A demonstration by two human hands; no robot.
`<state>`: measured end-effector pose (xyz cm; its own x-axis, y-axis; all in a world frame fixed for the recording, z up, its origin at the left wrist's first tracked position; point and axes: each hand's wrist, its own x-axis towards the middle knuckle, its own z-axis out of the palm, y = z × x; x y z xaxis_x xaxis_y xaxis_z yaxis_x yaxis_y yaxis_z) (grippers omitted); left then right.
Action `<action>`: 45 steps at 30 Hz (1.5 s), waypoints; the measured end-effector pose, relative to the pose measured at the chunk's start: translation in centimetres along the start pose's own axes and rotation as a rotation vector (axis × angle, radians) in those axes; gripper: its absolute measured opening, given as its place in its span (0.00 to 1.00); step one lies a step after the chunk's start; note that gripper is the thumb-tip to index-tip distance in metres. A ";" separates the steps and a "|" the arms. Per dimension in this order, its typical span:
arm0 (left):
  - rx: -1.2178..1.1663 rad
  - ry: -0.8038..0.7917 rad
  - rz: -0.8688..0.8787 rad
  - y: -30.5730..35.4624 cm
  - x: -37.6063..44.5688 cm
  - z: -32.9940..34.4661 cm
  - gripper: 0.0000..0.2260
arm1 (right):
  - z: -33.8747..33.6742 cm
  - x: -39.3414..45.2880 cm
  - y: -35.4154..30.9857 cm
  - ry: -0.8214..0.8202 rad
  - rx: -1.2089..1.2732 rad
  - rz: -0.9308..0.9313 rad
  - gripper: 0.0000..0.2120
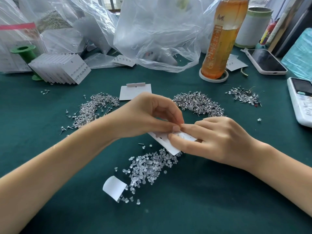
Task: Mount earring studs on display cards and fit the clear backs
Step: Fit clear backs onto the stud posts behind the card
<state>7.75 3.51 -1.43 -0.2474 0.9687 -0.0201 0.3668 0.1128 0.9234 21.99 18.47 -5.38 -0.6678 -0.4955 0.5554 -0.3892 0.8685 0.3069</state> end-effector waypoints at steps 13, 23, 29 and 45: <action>-0.126 0.062 -0.002 0.0 0.1 0.0 0.06 | -0.4 0.2 0.0 -0.003 0.025 0.032 0.15; -0.088 0.055 0.029 -0.1 0.0 0.2 0.06 | -0.1 0.0 -0.2 0.025 0.004 0.040 0.14; -0.060 0.032 0.041 -0.2 0.0 0.2 0.05 | -0.1 0.0 -0.4 0.018 -0.010 0.043 0.14; 0.156 -0.155 0.057 0.6 0.4 -0.6 0.05 | -0.3 0.2 -0.6 0.035 -0.055 -0.020 0.17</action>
<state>7.37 3.82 -0.65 -0.0862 0.9955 -0.0396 0.5132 0.0784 0.8547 22.23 17.84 -5.22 -0.6371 -0.5126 0.5756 -0.3662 0.8584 0.3592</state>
